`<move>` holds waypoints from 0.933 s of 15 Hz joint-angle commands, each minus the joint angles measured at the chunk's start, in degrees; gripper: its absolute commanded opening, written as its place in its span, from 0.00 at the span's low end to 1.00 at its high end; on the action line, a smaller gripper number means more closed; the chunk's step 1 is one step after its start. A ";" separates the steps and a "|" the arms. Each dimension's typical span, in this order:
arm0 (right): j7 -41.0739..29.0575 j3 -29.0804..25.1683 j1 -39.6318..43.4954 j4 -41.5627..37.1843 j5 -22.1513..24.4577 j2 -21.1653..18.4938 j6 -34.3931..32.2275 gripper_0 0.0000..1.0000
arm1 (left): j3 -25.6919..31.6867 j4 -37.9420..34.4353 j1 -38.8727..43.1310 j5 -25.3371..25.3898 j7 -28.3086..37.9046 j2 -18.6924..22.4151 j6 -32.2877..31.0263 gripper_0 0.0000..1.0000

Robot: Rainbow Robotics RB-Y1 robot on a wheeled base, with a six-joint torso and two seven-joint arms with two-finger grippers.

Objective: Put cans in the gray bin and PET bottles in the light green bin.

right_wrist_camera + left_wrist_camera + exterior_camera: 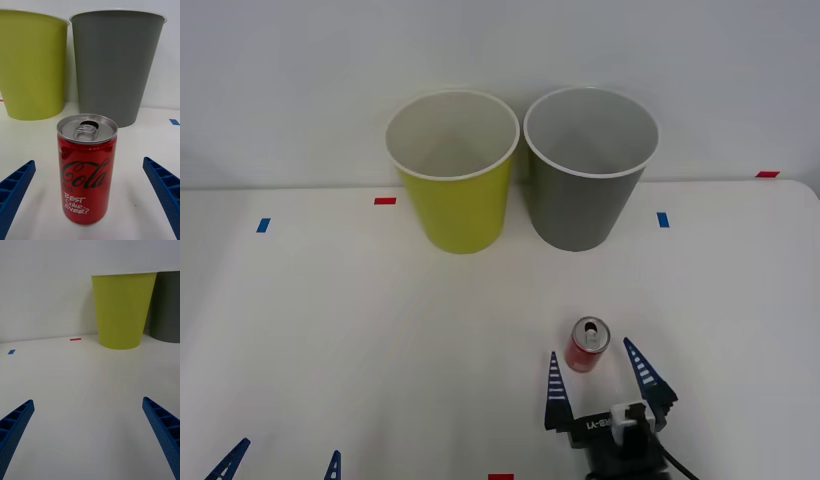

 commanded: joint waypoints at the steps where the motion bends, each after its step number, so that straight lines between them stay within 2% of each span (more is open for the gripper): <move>1: -0.42 -0.13 -2.14 0.55 -0.10 0.18 0.94 1.00 | 0.00 0.00 0.00 0.00 0.00 0.00 0.00 1.00; 5: -0.68 -0.83 -3.45 0.64 -0.10 0.01 1.91 1.00 | 0.00 0.00 0.00 0.00 0.00 0.00 0.00 1.00; 6: -0.68 -0.92 -3.72 0.55 -0.10 -0.08 2.17 0.95 | 0.00 0.00 0.00 0.00 0.00 0.00 0.00 1.00; 8: -0.86 -1.09 -3.81 0.55 -0.10 -0.08 2.26 0.93 | 0.00 0.00 0.00 0.00 0.00 0.00 0.00 1.00; 9: -0.95 -1.18 -3.98 0.55 -0.10 -0.08 2.26 0.86 | 0.00 0.00 0.00 0.00 0.00 0.00 0.00 1.00; 10: -0.95 -1.36 -4.25 0.55 -0.10 -0.08 2.35 0.79 | 0.00 0.00 0.00 0.00 0.00 0.00 0.00 1.00; 11: -0.95 -1.36 -4.51 0.55 -0.10 -0.08 2.52 0.60 | 0.00 0.00 0.00 0.00 0.00 0.00 0.00 1.00; 12: -1.12 -1.44 -4.69 0.64 -0.28 -0.17 3.05 0.28 | 0.00 0.00 0.00 0.00 0.00 0.00 0.00 1.00; 13: -1.30 -1.36 -4.77 0.55 -0.54 -0.17 3.05 0.13 | 0.00 0.00 0.00 0.00 0.00 0.00 0.00 1.00; 14: -1.47 -1.36 -4.86 0.55 -0.63 -0.25 3.05 0.11 | 0.00 0.00 0.00 0.00 0.00 0.00 0.00 1.00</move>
